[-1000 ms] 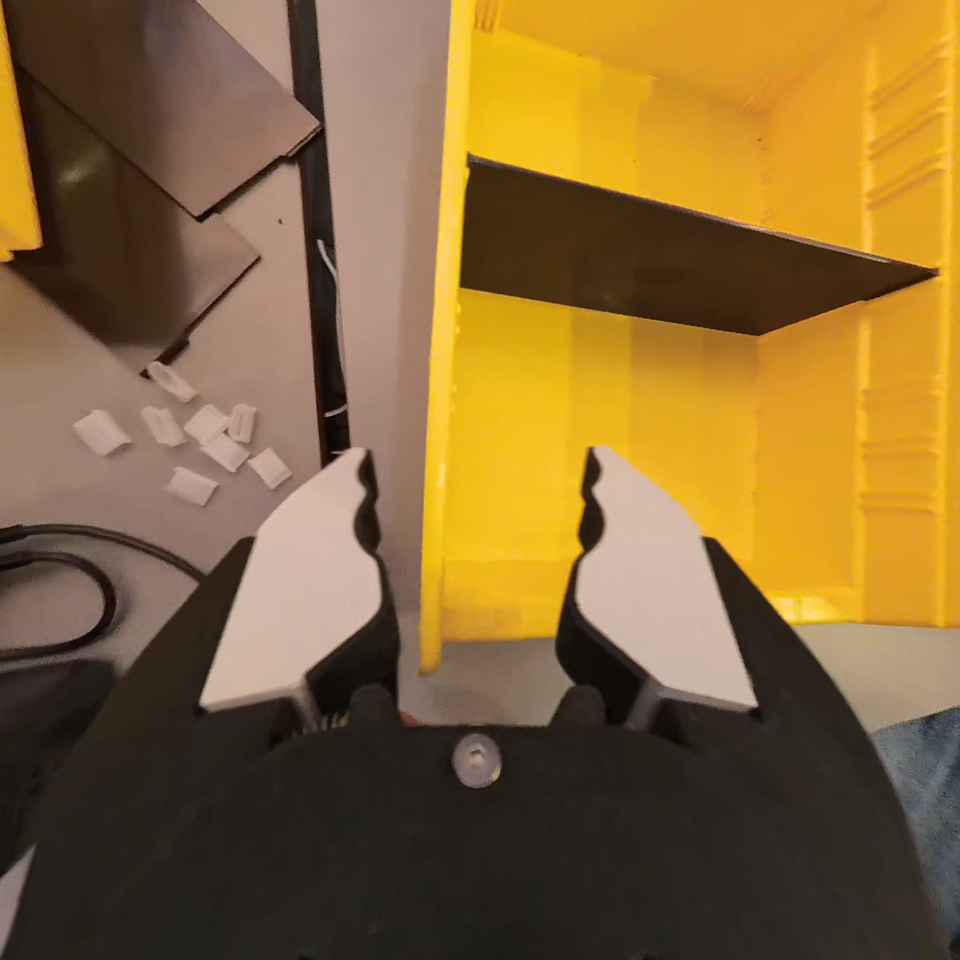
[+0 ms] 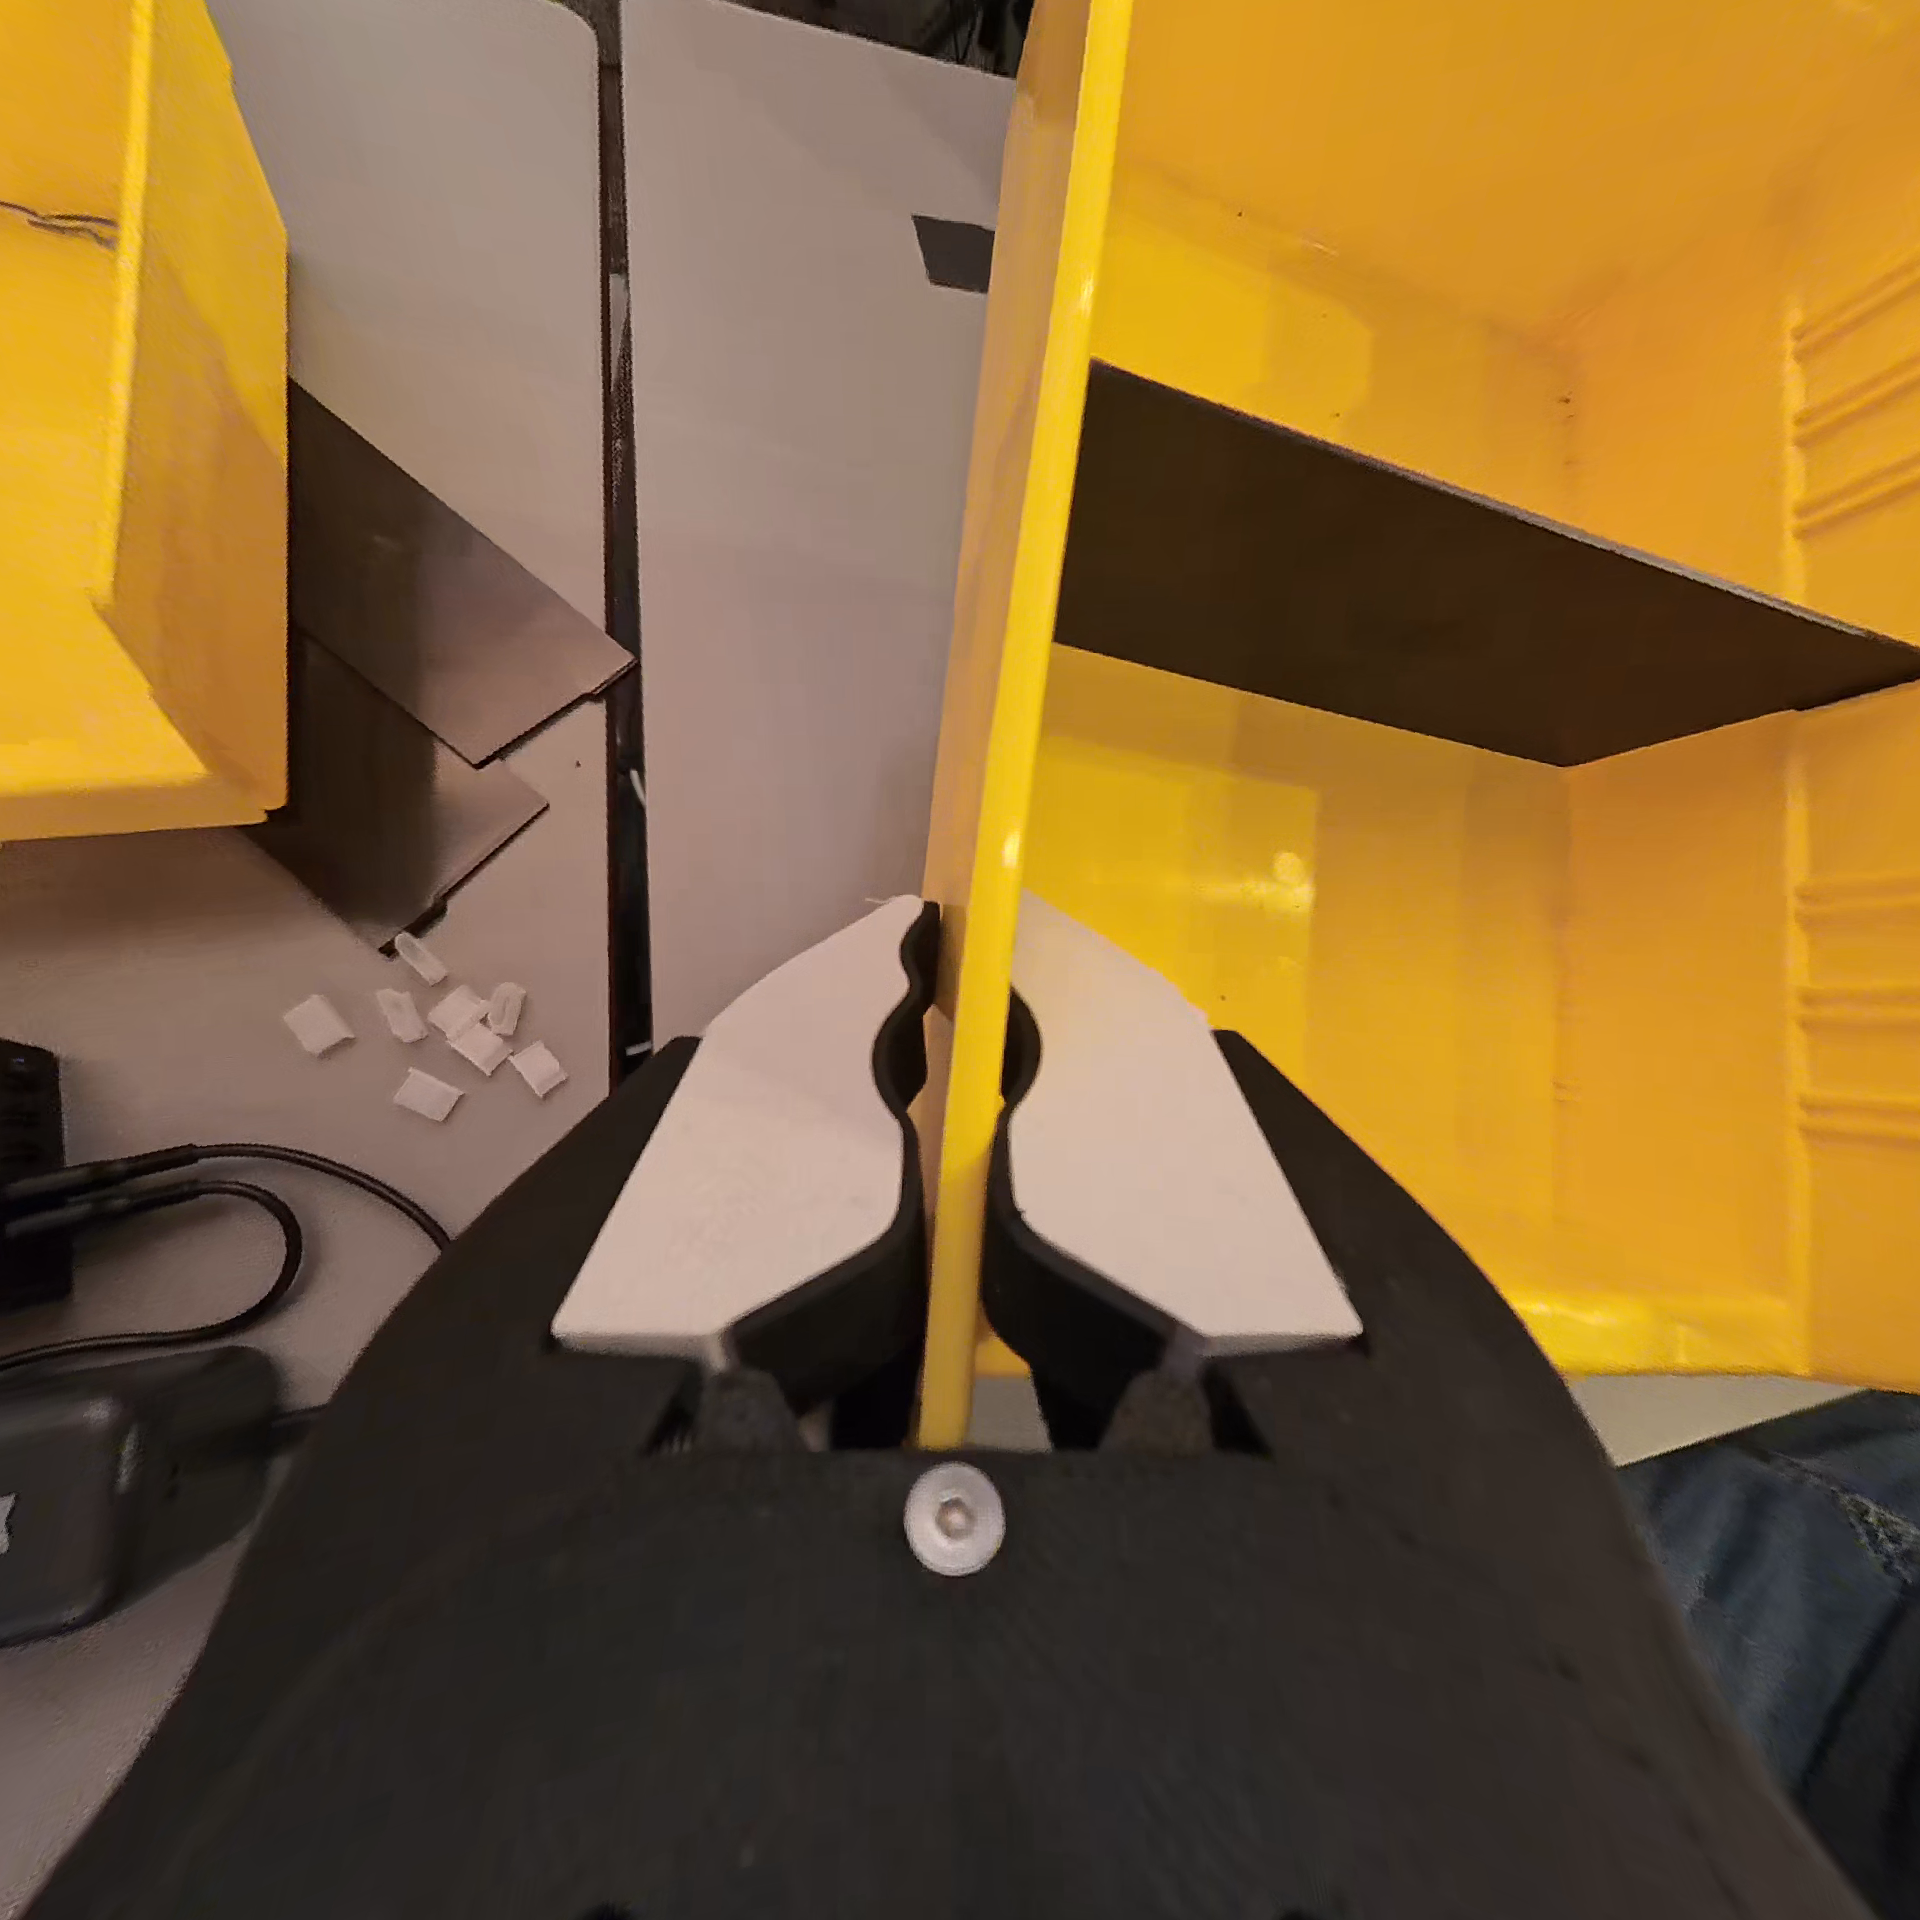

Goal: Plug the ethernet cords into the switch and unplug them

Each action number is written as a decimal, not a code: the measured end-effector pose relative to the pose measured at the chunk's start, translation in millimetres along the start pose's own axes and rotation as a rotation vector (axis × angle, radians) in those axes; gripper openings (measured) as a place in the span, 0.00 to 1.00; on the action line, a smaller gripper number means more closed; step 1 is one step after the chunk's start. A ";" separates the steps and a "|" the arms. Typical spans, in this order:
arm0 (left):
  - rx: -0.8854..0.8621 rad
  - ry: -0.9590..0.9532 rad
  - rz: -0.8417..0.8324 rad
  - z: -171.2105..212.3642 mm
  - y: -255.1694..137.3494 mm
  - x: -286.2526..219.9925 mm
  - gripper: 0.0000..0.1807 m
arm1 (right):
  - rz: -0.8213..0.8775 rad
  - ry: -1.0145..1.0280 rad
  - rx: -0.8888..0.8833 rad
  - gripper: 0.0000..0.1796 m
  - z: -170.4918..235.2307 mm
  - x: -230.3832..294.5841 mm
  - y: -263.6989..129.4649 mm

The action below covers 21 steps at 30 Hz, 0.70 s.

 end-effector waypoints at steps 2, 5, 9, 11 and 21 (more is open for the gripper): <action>-0.010 -0.018 -0.002 0.7 -3.0 4.9 0.03 | -0.053 0.015 0.024 0.56 0.6 26.7 30.0; -0.014 -0.035 -0.027 3.5 -6.7 13.9 0.03 | -0.133 0.036 0.089 0.63 1.4 68.6 69.2; -0.023 -0.043 -0.071 4.8 -18.6 24.3 0.03 | -0.226 0.091 0.143 0.65 -3.1 120.6 115.2; -0.039 -0.049 -0.098 4.2 -29.1 29.4 0.03 | -0.245 0.111 0.162 0.67 1.4 141.3 140.2; -0.127 -0.082 -0.225 2.6 -70.7 52.1 0.03 | -0.122 0.173 0.102 0.54 1.0 167.0 195.0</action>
Point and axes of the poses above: each gripper's, where its closed fingertips meet, y out along the fingers, z out of its underside, x = y × z across the jaws, the point moved 8 cm from there along -y, back along the fingers, and after that the axes turned 12 degrees about y, right-handed, at the moved point
